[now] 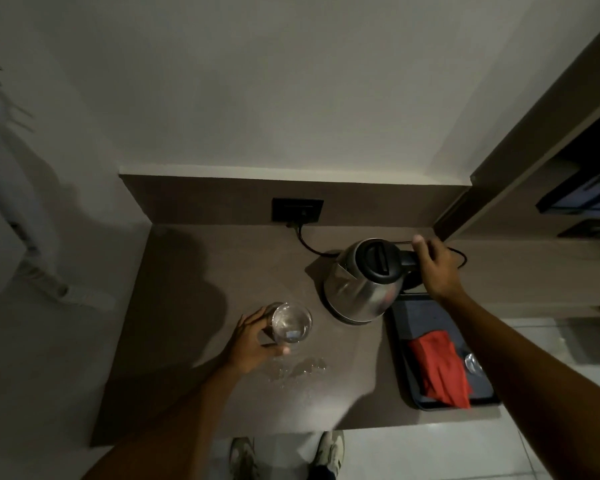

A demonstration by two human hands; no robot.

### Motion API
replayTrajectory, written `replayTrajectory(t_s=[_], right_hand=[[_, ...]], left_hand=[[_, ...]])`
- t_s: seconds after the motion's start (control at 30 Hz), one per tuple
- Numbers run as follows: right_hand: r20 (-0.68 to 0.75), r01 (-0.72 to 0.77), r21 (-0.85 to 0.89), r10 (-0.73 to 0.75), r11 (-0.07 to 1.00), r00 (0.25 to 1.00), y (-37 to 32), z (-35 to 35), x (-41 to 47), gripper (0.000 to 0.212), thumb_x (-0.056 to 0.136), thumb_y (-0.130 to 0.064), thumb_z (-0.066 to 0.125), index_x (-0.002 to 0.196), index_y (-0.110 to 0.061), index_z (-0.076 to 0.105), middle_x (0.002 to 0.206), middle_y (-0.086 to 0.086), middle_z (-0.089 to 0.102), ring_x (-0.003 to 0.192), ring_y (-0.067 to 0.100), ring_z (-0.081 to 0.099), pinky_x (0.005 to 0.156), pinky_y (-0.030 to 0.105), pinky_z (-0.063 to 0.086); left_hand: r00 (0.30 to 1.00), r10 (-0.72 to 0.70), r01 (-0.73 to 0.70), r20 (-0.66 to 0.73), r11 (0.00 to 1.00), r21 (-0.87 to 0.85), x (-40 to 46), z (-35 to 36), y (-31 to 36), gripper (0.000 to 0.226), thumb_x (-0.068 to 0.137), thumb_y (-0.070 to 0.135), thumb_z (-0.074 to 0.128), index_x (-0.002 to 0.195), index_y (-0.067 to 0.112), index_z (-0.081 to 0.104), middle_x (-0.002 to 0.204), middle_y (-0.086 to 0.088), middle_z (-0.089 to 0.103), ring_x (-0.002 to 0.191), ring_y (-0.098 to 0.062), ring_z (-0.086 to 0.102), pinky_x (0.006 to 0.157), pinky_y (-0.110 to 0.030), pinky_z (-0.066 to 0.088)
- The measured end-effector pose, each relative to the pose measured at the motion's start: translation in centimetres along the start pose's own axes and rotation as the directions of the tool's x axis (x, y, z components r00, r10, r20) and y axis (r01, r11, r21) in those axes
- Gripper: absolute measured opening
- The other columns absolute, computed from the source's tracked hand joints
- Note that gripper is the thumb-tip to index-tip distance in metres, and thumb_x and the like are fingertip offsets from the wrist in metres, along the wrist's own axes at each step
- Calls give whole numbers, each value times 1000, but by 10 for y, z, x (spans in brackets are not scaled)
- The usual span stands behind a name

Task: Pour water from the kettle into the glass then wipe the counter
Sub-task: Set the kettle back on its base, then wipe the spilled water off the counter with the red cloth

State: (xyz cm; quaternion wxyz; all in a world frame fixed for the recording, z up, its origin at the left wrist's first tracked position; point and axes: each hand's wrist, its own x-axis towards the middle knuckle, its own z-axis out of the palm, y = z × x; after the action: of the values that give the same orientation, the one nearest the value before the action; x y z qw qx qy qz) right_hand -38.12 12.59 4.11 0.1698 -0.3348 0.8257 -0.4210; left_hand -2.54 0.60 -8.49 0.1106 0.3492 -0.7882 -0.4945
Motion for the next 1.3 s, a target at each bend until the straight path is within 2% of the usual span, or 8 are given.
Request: replayTrajectory(t_s=[0.2,0.33,0.47,0.7,0.83,0.97,1.13,1.3], right_hand=[[-234,-123,-145,87,982,968,46,4,-78,64,89,-67,41,138,-26,37,140,9,46,126,24,45,102,49,39],[-38,-181,-560,193,808,980,107,9,-147,74,85,-67,39,147,-30,26,157,8,24,137,40,28,106,65,24],[114,-187,-691,361,698,926,144,3,-169,83,88,-67,38,154,-31,4,163,11,1,144,42,12,106,67,24],[125,-155,-716,344,681,931,133,-6,-153,68,90,-26,61,150,-20,29,155,22,25,133,49,32,103,63,38],[49,-149,-559,211,816,976,99,6,-161,55,91,-19,59,143,-14,42,142,24,46,124,44,46,100,62,42],[150,0,-469,79,883,986,61,60,-217,56,93,-29,57,145,-18,40,142,19,47,124,38,46,102,56,41],[207,71,-551,54,832,977,42,112,-237,75,95,-59,21,138,-4,49,135,26,53,114,46,55,89,56,51],[150,5,-652,123,758,981,40,133,-208,74,82,-29,71,145,-5,39,147,26,40,125,49,42,96,58,43]], left_hand=[[998,-56,56,18,998,-3,-2,-1,3,90,52,65,80,133,36,54,134,8,61,126,-22,53,110,-47,39],[999,-18,19,30,1000,-24,-1,-3,4,87,53,58,85,132,35,56,128,9,64,111,-15,64,109,-52,41],[1000,8,-8,0,1000,4,-2,0,5,84,55,47,90,130,38,54,126,15,63,103,-6,64,112,-54,36],[998,-25,21,53,997,78,-4,-4,7,95,54,41,92,139,32,51,140,11,56,128,-13,53,116,-57,30],[993,-78,67,93,990,122,-14,-12,9,101,64,34,90,149,28,37,152,3,46,141,-20,41,119,-51,29],[989,-138,105,48,902,418,-43,-19,-19,84,88,45,68,155,23,22,166,-3,16,155,-24,11,125,-46,12],[996,-91,49,15,664,746,-79,-42,-51,92,83,80,-2,155,25,14,167,-4,6,154,-26,10,123,-48,11],[990,-124,136,-73,644,752,-90,-57,-62,88,90,70,-8,152,22,33,164,-10,24,151,-30,24,120,-53,27]])
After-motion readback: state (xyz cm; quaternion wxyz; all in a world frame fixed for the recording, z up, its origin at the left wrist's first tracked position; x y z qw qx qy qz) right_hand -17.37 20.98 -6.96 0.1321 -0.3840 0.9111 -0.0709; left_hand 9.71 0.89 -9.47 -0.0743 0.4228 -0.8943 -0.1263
